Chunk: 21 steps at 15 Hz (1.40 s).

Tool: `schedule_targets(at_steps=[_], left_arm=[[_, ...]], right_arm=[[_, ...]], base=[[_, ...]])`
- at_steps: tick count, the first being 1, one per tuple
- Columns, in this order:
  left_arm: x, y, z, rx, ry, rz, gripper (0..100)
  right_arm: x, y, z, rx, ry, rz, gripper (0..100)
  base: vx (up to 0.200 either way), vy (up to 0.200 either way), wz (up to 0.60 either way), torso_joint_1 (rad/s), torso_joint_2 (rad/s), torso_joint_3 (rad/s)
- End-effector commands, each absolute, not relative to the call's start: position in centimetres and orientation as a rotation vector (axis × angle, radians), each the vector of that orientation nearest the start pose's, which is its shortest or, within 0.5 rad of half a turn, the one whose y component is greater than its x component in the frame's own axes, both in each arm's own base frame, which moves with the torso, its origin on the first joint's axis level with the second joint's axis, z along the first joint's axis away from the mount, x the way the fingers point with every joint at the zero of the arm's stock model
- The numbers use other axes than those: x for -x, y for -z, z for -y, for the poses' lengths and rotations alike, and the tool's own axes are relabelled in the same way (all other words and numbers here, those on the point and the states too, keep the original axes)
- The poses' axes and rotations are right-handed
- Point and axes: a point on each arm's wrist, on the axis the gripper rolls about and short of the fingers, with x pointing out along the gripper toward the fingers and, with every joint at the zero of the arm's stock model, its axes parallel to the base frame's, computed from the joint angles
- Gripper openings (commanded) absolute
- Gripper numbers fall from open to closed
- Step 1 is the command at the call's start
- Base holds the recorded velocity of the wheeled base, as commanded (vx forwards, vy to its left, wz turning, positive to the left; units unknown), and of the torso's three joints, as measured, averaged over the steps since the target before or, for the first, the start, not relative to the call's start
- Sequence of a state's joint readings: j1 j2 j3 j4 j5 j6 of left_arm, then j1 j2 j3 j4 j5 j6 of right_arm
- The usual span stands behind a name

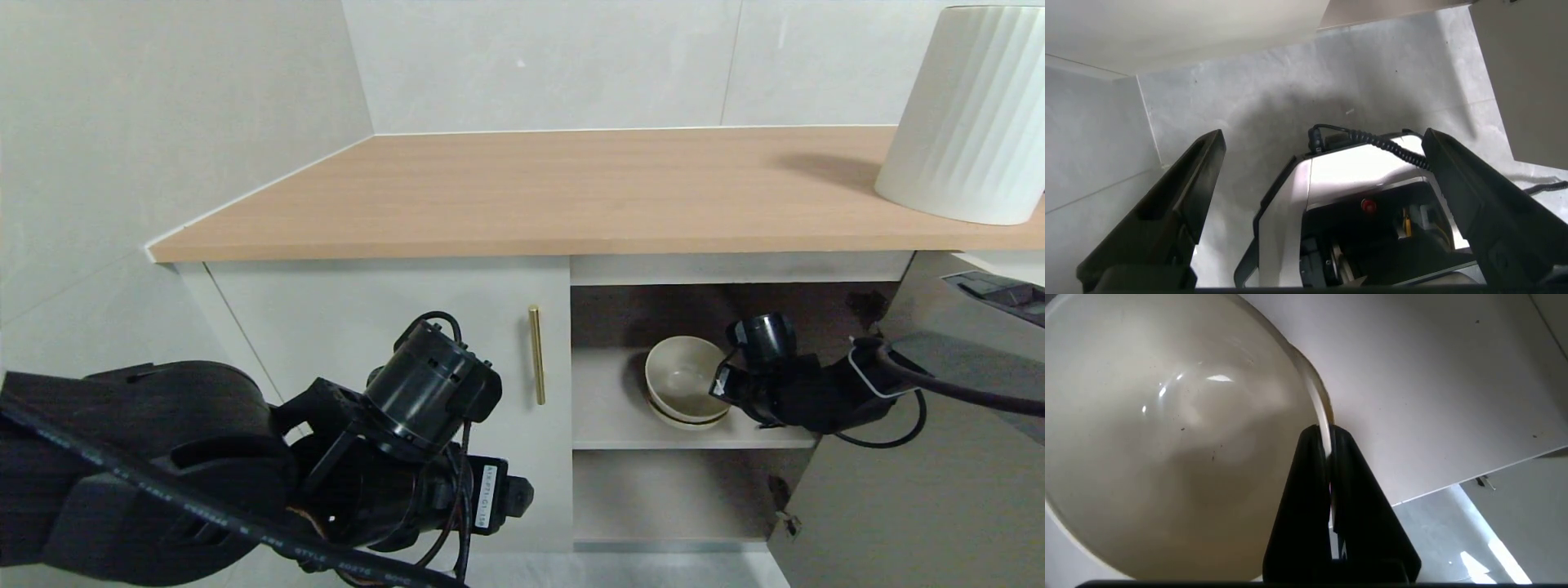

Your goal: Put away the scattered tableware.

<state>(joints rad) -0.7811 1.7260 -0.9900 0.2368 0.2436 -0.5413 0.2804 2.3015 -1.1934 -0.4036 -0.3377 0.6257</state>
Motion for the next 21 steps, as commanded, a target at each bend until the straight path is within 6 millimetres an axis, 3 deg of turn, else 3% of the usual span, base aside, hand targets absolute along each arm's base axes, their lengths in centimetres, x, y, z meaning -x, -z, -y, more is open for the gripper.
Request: schedule_targets(at_steps=[1, 2, 9, 11, 13, 14, 16, 17, 19, 21], left_arm=[[-20.5, -15.1, 19.6, 0.014, 0.243, -0.949, 100], [-20.5, -15.1, 19.6, 0.015, 0.244, -0.948, 100], [-20.6, -15.1, 19.6, 0.013, 0.238, -0.943, 100], [-20.6, -15.4, 19.3, 0.023, 0.233, -0.935, 100], [-20.5, -16.4, 18.5, 0.052, 0.229, -0.907, 100], [-20.5, -16.7, 18.3, 0.060, 0.228, -0.898, 100], [-19.9, -18.0, 17.3, 0.089, 0.231, -0.864, 100], [-19.9, -18.0, 17.3, 0.089, 0.231, -0.864, 100], [-18.5, -19.5, 14.9, 0.125, 0.228, -0.812, 100], [-17.6, -20.3, 13.8, 0.124, 0.250, -0.781, 100]], right_arm=[[-40.8, -3.5, -11.1, -0.385, 0.258, -0.626, 0], [-40.8, -3.5, -11.1, -0.385, 0.258, -0.626, 100], [-40.6, -3.7, -11.1, -0.385, 0.256, -0.626, 100], [-39.4, -4.9, -10.9, -0.383, 0.244, -0.631, 100], [-36.6, -7.1, -11.4, -0.390, 0.184, -0.635, 100], [-35.8, -7.4, -11.6, -0.388, 0.167, -0.641, 100], [-32.2, -8.6, -12.8, -0.365, 0.092, -0.669, 100], [-32.2, -8.6, -12.8, -0.365, 0.092, -0.669, 100], [-27.0, -11.2, -12.8, -0.371, -0.036, -0.684, 100], [-24.1, -12.8, -12.5, -0.352, -0.185, -0.687, 100]], base=[[0.000, 0.000, 0.00, 0.000, 0.00, 0.000], [0.000, 0.000, 0.00, 0.000, 0.00, 0.000], [0.000, 0.000, 0.00, 0.000, 0.00, 0.000], [0.000, 0.000, 0.00, 0.000, 0.00, 0.000], [0.000, 0.000, 0.00, 0.000, 0.00, 0.000], [0.000, 0.000, 0.00, 0.000, 0.00, 0.000], [0.000, 0.000, 0.00, 0.000, 0.00, 0.000], [0.000, 0.000, 0.00, 0.000, 0.00, 0.000], [0.000, 0.000, 0.00, 0.000, 0.00, 0.000], [0.000, 0.000, 0.00, 0.000, 0.00, 0.000]])
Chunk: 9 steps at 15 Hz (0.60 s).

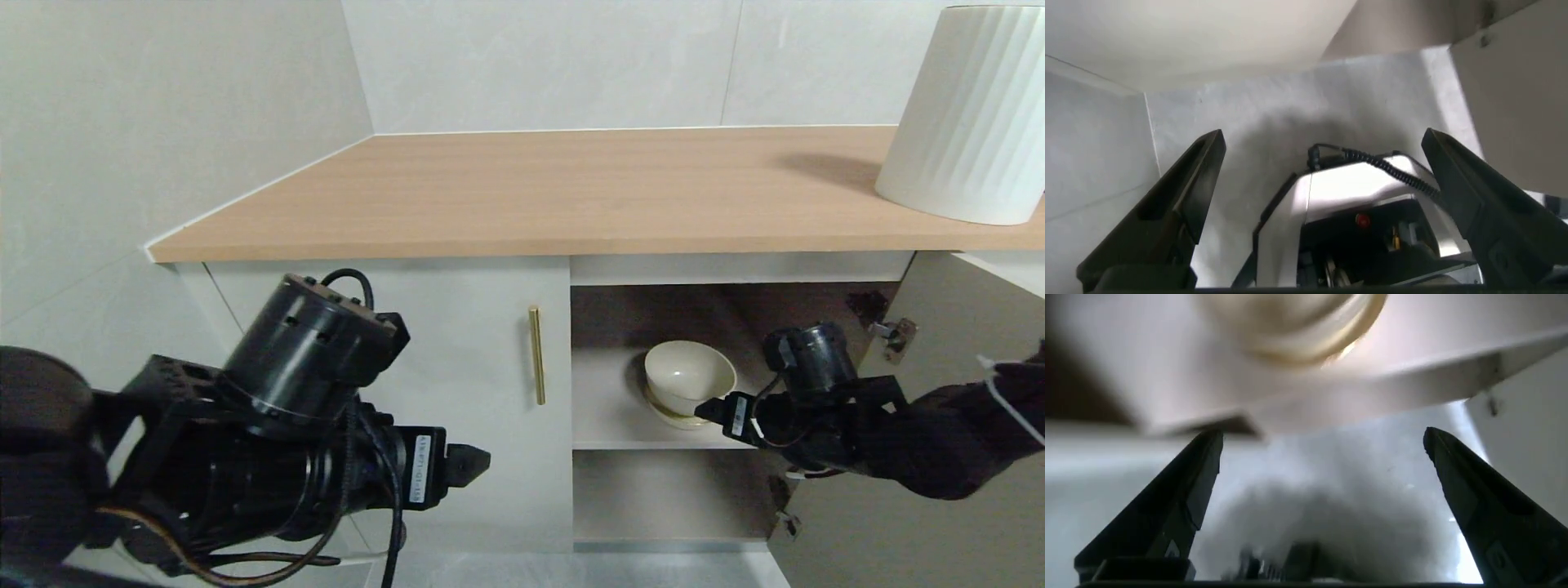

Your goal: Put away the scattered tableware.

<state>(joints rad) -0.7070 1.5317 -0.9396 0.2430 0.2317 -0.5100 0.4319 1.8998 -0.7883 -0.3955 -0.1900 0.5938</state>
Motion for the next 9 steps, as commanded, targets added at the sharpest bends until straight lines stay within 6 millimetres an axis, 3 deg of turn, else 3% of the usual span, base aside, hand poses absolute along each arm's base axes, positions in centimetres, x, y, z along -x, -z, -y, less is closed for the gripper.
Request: schedule_targets(at_steps=[1, 4, 9], left_arm=[[-16.9, -21.0, 12.8, 0.146, 0.281, -0.764, 100], [-16.2, -21.1, 10.7, 0.196, 0.303, -0.757, 100], [-15.7, -20.5, 10.2, 0.208, 0.300, -0.737, 100]], right_arm=[[-22.3, -13.7, -12.1, -0.300, -0.263, -0.667, 100], [-20.5, -15.0, -11.4, -0.261, -0.274, -0.668, 100], [-19.3, -15.6, -10.8, -0.235, -0.248, -0.720, 100]], base=[[0.000, 0.000, 0.00, 0.000, 0.00, 0.000], [0.000, 0.000, 0.00, 0.000, 0.00, 0.000], [0.000, 0.000, 0.00, 0.000, 0.00, 0.000]])
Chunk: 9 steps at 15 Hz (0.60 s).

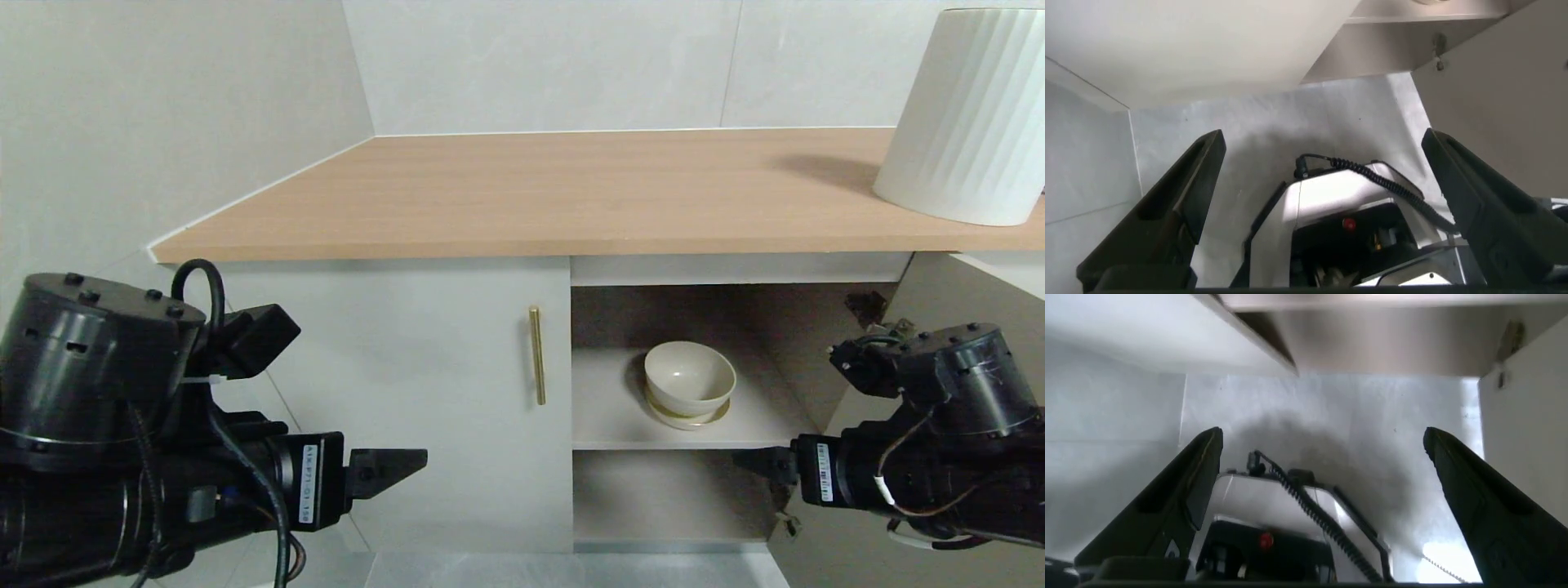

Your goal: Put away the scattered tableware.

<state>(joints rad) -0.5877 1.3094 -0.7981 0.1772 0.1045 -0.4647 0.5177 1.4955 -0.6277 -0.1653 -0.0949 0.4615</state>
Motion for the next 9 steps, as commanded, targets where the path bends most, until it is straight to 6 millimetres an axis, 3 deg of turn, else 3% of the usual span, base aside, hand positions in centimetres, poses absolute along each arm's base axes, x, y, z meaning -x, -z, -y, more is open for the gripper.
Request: schedule_targets(at_steps=[1, 3, 9], left_arm=[[-15.8, -20.5, 10.2, 0.207, 0.301, -0.737, 100], [-15.8, -20.5, 10.3, 0.205, 0.303, -0.739, 100], [-16.0, -20.6, 10.4, 0.205, 0.304, -0.737, 100]], right_arm=[[-19.2, -15.7, -10.7, -0.231, -0.242, -0.724, 100], [-18.9, -16.2, -10.5, -0.226, -0.236, -0.729, 100], [-17.8, -17.3, -10.3, -0.210, -0.241, -0.752, 100]], base=[[0.000, 0.000, 0.00, 0.000, 0.00, 0.000], [0.000, 0.000, 0.00, 0.000, 0.00, 0.000], [-0.200, 0.000, 0.00, 0.002, 0.00, 0.004]])
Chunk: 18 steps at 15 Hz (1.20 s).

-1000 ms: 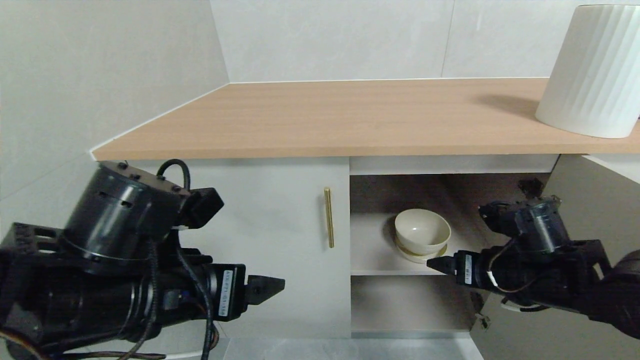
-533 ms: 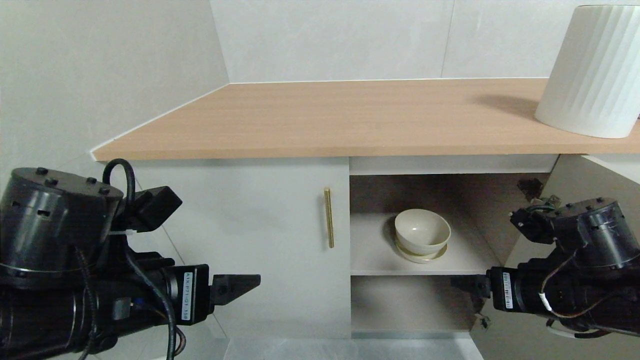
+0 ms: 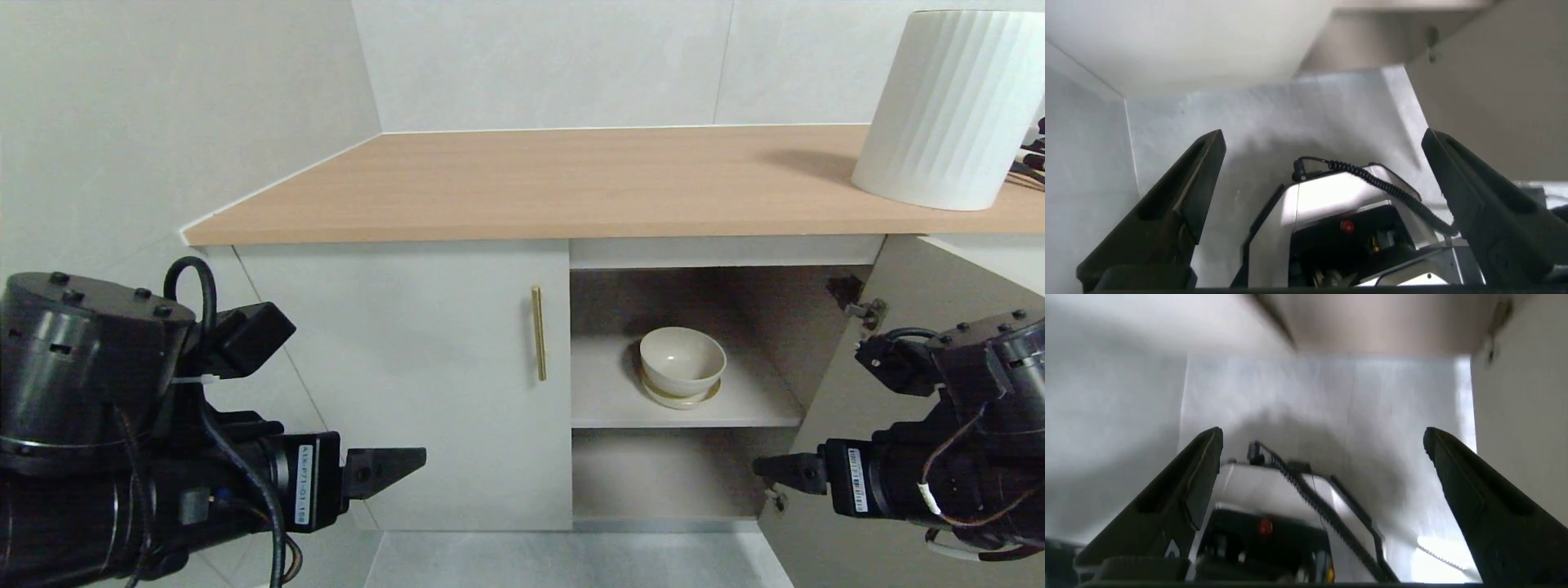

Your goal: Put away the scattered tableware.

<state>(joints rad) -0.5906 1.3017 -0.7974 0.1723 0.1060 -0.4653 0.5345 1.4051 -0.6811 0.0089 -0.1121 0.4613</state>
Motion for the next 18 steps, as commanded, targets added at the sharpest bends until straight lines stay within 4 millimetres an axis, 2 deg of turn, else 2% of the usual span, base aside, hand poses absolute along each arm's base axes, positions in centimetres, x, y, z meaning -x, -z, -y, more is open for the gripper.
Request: schedule_targets(at_steps=[1, 11, 18], left_arm=[[-16.12, -20.42, 10.55, 0.201, 0.302, -0.742, 100], [-16.21, -20.06, 11.11, 0.187, 0.315, -0.757, 100], [-16.19, -19.99, 11.17, 0.185, 0.319, -0.761, 100]], right_arm=[[-17.68, -17.39, -10.25, -0.203, -0.235, -0.758, 100], [-17.13, -17.10, -10.14, -0.153, -0.233, -0.794, 100], [-16.93, -17.25, -10.00, -0.149, -0.227, -0.790, 100]], base=[[-0.200, 0.000, 0.00, 0.002, 0.01, 0.007], [-0.200, 0.000, 0.00, 0.005, 0.00, 0.004], [0.000, 0.000, 0.00, 0.000, 0.00, 0.000]])
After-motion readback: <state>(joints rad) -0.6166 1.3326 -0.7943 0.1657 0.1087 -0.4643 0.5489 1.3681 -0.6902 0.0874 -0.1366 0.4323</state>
